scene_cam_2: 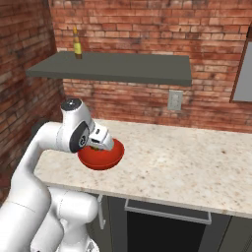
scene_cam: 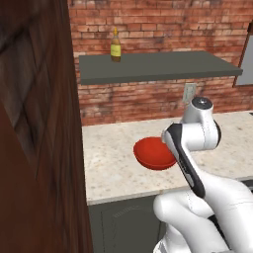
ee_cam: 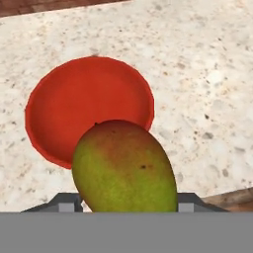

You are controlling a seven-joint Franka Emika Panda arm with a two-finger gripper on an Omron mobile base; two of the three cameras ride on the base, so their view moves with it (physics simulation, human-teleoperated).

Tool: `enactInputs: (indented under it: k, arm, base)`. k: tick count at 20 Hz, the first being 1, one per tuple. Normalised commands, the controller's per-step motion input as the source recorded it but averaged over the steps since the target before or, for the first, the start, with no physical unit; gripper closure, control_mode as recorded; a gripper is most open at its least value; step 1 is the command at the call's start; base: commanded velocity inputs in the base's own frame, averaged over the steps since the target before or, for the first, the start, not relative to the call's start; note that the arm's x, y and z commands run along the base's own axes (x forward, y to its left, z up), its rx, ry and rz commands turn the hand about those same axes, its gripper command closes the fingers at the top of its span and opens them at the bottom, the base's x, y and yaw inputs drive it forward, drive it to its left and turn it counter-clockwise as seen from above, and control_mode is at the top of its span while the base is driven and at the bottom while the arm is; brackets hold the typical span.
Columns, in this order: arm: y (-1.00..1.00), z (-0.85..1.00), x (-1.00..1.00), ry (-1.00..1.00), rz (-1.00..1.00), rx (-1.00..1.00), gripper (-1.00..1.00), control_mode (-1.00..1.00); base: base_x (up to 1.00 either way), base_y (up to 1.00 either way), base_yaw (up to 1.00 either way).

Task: Pick the mango from the cabinet and place it in the bowl. Then pick the bowl and place it in the sink. Then turn on the sink facuet.

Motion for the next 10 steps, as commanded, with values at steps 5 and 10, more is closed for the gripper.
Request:
enactInputs:
  k: [5,10]
  arm:
    - [0.03,-0.42,0.75,0.09,0.0,0.0,1.0,-1.0]
    - [0.0,-0.33,0.48,0.01,0.01,0.0,1.0,-1.0]
  base:
    - [0.0,0.0,0.0]
    - [0.0,0.0,0.0]
